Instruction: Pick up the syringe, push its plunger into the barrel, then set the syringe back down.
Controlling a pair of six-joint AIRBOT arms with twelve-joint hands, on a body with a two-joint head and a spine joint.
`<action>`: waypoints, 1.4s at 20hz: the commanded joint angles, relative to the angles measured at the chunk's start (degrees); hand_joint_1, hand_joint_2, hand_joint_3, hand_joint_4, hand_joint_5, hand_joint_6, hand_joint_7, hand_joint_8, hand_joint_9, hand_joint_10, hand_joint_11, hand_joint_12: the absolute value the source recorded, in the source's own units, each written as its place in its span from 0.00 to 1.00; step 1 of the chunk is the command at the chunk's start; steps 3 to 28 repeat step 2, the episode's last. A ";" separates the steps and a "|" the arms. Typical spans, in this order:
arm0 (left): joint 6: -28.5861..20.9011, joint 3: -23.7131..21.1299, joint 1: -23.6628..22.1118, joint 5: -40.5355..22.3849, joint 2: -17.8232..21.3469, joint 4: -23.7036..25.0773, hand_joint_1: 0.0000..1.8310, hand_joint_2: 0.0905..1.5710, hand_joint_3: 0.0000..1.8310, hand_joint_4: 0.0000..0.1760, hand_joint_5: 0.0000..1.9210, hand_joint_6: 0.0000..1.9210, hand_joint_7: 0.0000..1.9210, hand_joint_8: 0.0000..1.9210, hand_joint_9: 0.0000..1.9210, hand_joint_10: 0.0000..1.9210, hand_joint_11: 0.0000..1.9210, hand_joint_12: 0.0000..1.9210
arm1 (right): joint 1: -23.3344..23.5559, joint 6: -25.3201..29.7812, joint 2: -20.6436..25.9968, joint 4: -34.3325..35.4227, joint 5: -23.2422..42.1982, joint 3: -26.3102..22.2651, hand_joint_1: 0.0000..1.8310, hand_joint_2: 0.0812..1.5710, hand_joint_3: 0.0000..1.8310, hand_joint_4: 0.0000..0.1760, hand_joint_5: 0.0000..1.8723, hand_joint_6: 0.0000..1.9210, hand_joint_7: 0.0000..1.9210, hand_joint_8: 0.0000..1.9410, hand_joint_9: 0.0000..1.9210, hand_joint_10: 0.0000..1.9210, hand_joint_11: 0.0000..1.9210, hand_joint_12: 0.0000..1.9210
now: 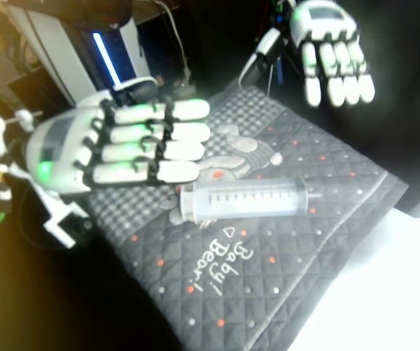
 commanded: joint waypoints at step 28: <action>1.99 -1.39 0.82 -10.25 1.29 -2.56 0.15 0.44 0.01 0.67 0.00 0.00 0.00 0.00 0.00 0.00 0.00 0.00 | 0.75 0.02 0.56 0.88 7.85 -0.29 0.00 0.55 0.00 0.00 0.01 0.00 0.03 0.00 0.02 0.00 0.00 0.03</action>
